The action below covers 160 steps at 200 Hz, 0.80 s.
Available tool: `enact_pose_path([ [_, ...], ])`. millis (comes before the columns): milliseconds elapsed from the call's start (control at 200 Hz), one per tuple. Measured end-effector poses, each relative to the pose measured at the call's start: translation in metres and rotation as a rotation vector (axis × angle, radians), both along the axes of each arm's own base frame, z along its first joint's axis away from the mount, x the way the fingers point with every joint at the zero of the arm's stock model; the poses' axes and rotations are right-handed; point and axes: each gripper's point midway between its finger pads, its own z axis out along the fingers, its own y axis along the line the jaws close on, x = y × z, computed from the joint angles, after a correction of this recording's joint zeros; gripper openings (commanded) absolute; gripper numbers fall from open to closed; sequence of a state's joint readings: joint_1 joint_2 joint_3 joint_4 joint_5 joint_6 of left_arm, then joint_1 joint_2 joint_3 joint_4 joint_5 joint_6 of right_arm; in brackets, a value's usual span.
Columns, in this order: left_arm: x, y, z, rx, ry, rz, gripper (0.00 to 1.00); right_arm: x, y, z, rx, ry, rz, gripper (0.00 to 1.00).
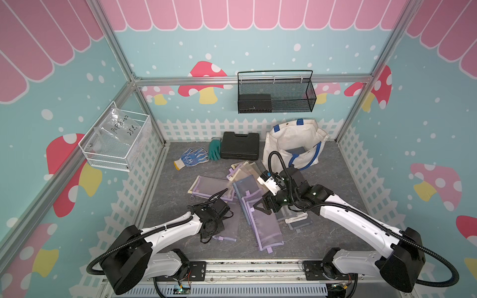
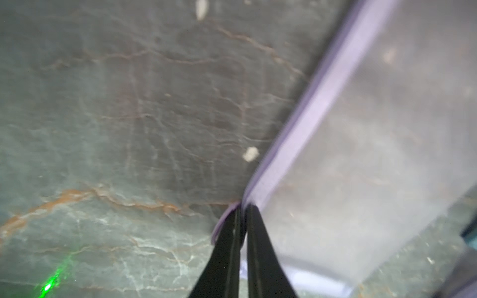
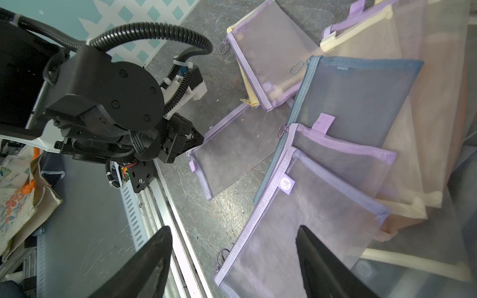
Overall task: Put the pencil pouch into the canvas bag
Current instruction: Pick up the pencil pouch from the center of the board.
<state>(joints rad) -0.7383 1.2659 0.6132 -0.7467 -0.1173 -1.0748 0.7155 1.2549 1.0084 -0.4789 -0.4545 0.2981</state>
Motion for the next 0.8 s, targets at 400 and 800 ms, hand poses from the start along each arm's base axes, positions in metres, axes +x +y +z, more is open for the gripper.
enact_pose_path([
  [400,-0.005,-0.025,0.059,-0.109,-0.095,-0.066,0.00,0.004,-0.008,0.009,0.038,0.052,-0.025,0.79],
  [800,0.005,-0.044,0.195,-0.336,-0.400,-0.054,0.00,0.019,-0.011,0.046,0.211,0.197,-0.031,0.88],
])
